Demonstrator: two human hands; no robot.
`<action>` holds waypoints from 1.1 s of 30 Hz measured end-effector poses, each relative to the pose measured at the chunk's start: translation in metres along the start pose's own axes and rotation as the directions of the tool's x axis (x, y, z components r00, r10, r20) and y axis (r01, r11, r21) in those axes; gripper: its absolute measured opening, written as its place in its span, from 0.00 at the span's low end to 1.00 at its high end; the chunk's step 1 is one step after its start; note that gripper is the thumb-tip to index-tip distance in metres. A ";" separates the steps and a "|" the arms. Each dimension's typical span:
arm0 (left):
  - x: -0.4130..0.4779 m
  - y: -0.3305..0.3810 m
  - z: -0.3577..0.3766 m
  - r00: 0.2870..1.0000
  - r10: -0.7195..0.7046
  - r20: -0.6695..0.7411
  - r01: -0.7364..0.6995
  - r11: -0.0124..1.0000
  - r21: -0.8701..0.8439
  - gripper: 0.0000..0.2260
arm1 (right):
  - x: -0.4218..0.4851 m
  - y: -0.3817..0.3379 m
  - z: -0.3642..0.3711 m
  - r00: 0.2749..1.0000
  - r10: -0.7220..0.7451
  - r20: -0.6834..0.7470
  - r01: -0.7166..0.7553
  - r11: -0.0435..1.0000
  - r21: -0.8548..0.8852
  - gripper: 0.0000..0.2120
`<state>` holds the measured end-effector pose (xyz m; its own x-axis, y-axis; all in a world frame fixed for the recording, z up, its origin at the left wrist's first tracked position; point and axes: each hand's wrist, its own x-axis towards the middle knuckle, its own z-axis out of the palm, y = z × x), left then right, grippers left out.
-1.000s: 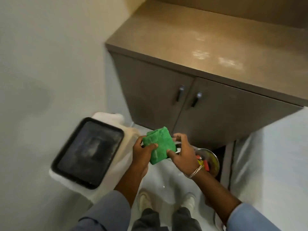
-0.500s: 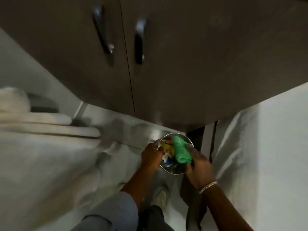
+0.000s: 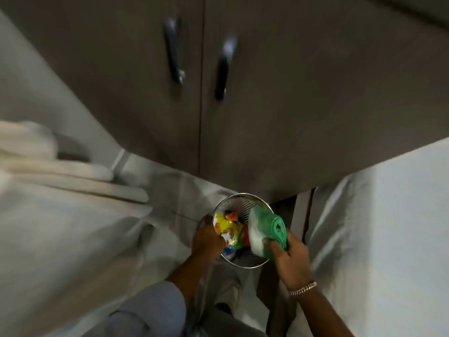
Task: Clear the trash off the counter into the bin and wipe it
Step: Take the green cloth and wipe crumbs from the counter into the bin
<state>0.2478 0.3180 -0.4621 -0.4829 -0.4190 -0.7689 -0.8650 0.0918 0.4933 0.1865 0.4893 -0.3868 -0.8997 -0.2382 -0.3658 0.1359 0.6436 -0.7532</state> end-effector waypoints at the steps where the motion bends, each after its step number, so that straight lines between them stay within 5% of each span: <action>1: -0.027 0.008 -0.023 1.000 0.008 -0.005 -0.008 0.998 -0.055 0.22 | -0.013 -0.020 -0.008 1.000 0.005 0.030 -0.006 0.999 0.041 0.10; 4: -0.108 0.036 -0.098 1.000 -0.006 -0.003 0.006 0.980 -0.197 0.18 | -0.050 -0.098 -0.040 0.996 -0.003 0.090 -0.007 0.994 0.113 0.16; 10: -0.232 0.121 -0.244 0.980 0.183 0.075 -0.156 0.949 -0.273 0.09 | -0.065 -0.300 -0.129 0.929 -0.360 0.083 0.344 0.925 0.162 0.16; 15: -0.255 0.155 -0.284 0.967 0.248 -0.061 -0.255 0.935 -0.246 0.12 | -0.015 -0.418 -0.175 0.806 -0.585 -0.084 0.588 0.809 0.009 0.19; 22: -0.240 0.157 -0.294 0.975 0.219 -0.030 -0.219 0.936 -0.275 0.15 | 0.121 -0.520 -0.156 0.756 -0.641 -0.133 0.597 0.758 -0.264 0.19; 27: -0.232 0.161 -0.299 0.978 0.208 -0.025 -0.203 0.913 -0.354 0.15 | 0.196 -0.549 -0.104 0.817 -0.569 0.089 0.535 0.693 -0.483 0.19; 33: -0.221 0.154 -0.303 0.995 0.104 -0.004 -0.099 0.938 -0.332 0.27 | 0.163 -0.538 -0.094 0.754 -0.543 0.370 0.646 0.510 -0.568 0.21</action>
<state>0.2627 0.1508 -0.0925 -0.5696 -0.4105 -0.7121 -0.7185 -0.1720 0.6739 -0.0719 0.1722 0.0103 -0.5990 -0.7978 -0.0692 -0.7473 0.5879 -0.3098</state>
